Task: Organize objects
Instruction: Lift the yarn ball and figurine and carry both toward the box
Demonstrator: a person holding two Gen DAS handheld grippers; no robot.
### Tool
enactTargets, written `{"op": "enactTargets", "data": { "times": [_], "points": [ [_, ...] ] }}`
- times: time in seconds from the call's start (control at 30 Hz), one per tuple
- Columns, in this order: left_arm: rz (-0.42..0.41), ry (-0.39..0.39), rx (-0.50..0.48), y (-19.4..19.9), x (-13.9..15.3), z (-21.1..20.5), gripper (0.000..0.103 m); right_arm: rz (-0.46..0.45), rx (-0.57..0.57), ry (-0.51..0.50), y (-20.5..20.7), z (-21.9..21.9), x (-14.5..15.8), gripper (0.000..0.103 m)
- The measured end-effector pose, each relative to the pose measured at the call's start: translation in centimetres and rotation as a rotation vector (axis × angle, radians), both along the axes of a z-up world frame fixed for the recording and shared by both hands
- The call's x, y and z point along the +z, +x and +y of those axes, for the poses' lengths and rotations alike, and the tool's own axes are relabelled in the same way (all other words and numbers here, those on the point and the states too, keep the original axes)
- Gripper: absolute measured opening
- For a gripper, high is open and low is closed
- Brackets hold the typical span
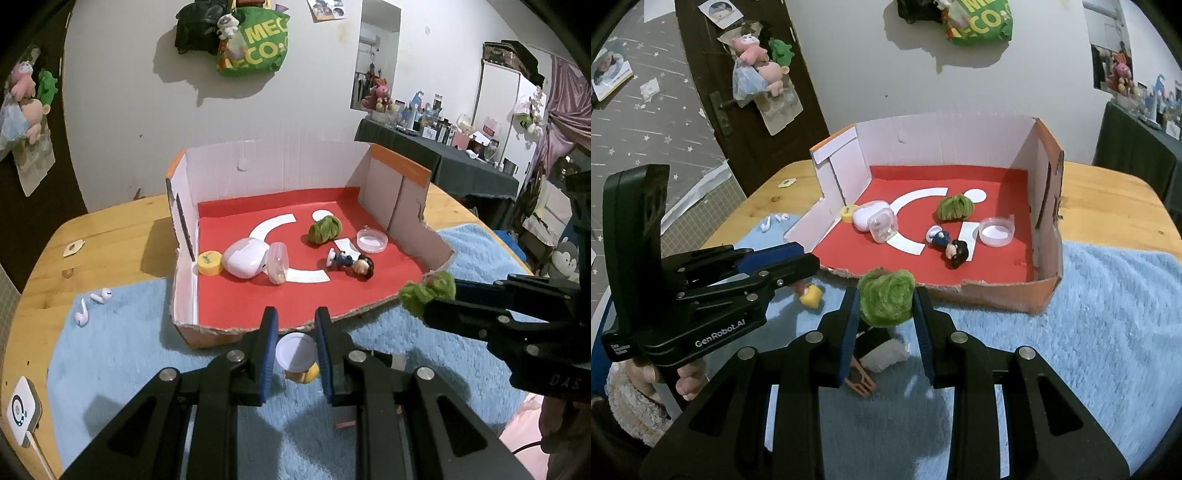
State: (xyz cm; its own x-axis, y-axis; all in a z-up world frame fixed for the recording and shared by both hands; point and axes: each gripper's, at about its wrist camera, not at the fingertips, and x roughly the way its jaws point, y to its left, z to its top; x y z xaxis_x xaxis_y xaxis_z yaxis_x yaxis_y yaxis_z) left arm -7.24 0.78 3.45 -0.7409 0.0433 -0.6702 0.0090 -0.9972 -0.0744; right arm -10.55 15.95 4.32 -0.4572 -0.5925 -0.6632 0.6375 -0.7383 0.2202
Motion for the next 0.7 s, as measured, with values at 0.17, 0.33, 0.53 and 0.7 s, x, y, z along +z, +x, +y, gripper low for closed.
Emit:
{"op": "enactTargets", "data": {
  "times": [0.17, 0.33, 0.53, 0.7],
  "points": [
    [0.002, 0.007, 0.001, -0.6, 0.2, -0.3, 0.021, 0.003, 0.004, 0.002, -0.4, -0.3, 0.2, 0.028],
    [-0.001, 0.011, 0.003, -1.2, 0.5, -0.5, 0.021, -0.001, 0.005, -0.002, -1.0, -0.6, 0.4, 0.028],
    [-0.012, 0.011, 0.009, -2.2, 0.6, -0.8, 0.021, -0.006, 0.005, 0.002, -2.0, -0.9, 0.6, 0.028],
    [-0.017, 0.008, 0.012, -3.0, 0.6, -1.0, 0.021, -0.015, 0.003, 0.002, -3.0, -1.2, 0.5, 0.028]
  ]
}}
